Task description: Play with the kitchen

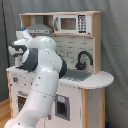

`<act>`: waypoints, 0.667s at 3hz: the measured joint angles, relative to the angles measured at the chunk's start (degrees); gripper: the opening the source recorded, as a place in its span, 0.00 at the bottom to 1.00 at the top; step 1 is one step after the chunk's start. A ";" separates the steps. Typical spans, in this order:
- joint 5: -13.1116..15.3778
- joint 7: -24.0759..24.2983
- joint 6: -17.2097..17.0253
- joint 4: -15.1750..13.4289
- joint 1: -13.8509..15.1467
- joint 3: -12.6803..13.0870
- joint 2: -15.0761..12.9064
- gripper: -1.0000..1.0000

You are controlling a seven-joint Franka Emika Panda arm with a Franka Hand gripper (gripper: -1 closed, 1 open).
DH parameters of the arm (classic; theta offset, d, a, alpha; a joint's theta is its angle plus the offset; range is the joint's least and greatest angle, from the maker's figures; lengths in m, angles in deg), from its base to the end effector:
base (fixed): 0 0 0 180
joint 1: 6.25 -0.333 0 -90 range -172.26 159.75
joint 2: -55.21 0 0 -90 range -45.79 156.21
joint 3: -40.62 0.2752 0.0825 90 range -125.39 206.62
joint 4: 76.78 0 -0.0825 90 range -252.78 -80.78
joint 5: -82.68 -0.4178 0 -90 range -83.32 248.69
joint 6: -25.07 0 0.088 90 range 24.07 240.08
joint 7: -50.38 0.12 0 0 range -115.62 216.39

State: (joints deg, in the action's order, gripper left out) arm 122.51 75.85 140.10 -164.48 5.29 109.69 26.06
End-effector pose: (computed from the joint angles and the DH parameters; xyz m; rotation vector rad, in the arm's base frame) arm 0.4983 0.4814 0.4863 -2.8900 -0.9683 -0.5553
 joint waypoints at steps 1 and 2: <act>1.87 -0.04 -1.25 3.34 -3.29 -1.52 -2.50 0.00; 3.63 -0.13 -2.86 6.96 -6.41 -2.70 -4.83 0.00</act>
State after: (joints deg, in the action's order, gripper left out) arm 126.14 75.73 137.24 -157.52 -1.12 106.99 21.23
